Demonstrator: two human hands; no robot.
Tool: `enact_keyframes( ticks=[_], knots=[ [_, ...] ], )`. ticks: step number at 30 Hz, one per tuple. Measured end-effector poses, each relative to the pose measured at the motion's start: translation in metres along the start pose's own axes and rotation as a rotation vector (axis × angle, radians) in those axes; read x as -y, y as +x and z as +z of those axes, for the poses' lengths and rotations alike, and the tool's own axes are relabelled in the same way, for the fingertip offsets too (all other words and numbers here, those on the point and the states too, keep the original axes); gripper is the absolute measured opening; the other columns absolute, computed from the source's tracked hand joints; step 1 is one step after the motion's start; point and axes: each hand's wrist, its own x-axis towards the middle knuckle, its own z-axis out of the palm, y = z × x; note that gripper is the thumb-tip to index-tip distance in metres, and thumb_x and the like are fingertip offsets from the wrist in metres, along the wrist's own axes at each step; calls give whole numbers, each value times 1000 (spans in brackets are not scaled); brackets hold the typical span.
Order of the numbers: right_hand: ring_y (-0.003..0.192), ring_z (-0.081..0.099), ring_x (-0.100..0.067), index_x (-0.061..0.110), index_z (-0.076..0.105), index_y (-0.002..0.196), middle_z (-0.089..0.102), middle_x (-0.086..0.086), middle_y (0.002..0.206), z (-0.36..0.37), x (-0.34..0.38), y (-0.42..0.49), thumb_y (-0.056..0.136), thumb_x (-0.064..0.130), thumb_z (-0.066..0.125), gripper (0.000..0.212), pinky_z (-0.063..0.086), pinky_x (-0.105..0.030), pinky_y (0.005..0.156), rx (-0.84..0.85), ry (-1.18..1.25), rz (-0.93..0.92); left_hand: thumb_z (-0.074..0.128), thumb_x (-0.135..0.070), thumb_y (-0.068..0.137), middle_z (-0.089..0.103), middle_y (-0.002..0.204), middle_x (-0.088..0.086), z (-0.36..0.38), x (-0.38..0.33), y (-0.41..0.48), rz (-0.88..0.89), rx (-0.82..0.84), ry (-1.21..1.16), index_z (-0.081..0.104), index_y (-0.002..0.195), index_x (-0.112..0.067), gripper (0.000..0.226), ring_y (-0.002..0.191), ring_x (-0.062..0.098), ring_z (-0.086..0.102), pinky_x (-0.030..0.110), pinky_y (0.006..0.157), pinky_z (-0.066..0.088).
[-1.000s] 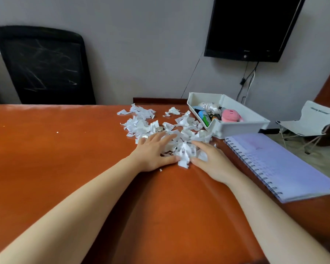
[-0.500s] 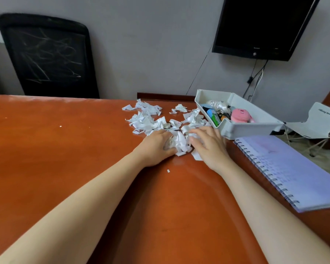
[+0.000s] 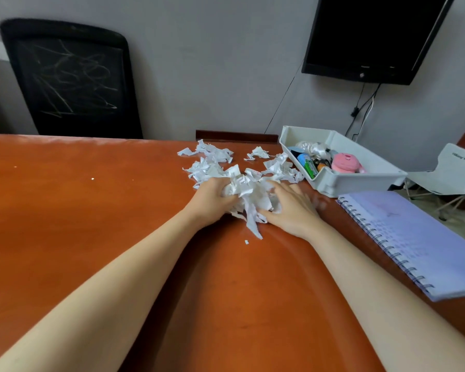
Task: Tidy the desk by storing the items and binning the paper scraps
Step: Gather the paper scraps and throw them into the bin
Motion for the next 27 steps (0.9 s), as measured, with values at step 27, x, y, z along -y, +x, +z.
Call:
enact_keyframes(
  ticks=[27],
  knots=[
    [93,58,-22,21,58,102,63,2,100,7,27,-1,93,39,47,23,47,-35,74,-100,227,-7,45,-35,96,54,66,-7,9,2,-1,78,53,216,47,72,-26,26,68,19,55,31,61,39]
  ],
)
